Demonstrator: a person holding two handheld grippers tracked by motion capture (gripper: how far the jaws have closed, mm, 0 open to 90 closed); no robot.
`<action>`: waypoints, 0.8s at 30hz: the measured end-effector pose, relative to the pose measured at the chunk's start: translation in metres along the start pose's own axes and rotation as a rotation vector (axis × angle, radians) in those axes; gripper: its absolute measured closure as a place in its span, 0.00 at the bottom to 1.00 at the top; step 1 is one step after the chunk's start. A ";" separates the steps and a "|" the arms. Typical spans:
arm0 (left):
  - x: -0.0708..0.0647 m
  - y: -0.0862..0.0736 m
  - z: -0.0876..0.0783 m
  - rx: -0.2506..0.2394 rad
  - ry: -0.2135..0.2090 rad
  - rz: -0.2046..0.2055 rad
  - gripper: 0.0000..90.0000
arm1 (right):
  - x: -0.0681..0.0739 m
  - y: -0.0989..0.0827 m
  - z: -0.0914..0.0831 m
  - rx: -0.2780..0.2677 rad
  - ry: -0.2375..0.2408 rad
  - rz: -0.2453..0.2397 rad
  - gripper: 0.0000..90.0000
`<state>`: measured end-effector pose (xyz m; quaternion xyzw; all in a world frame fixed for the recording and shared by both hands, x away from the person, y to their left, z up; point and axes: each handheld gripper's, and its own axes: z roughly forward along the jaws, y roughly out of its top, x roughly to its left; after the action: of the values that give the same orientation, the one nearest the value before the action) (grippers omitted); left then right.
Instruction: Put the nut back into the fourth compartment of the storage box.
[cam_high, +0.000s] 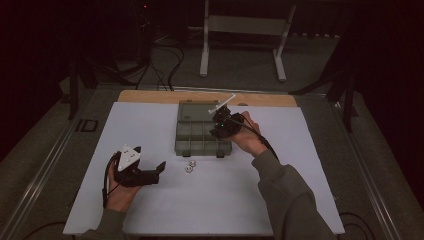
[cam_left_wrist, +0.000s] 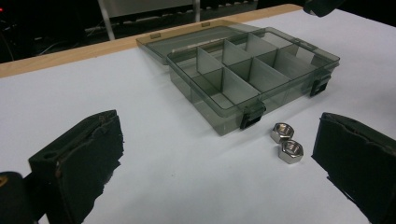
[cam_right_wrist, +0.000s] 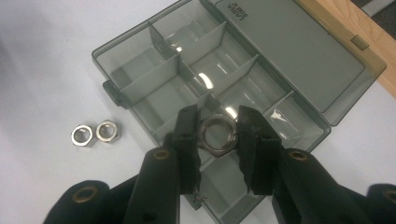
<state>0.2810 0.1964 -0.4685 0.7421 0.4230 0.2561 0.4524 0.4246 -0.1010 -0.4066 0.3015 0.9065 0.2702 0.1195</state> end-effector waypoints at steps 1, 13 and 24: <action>0.000 0.000 0.000 0.001 0.000 -0.001 0.02 | -0.001 0.000 0.000 -0.002 0.002 0.005 0.78; 0.000 0.000 0.000 0.002 0.000 0.001 0.02 | -0.012 -0.001 0.006 0.005 -0.007 0.061 0.78; 0.000 0.000 0.001 0.003 0.002 0.005 0.02 | -0.020 0.000 0.010 -0.009 -0.017 0.106 0.78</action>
<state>0.2810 0.1958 -0.4690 0.7436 0.4220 0.2574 0.4502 0.4440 -0.1091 -0.4145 0.3509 0.8870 0.2776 0.1141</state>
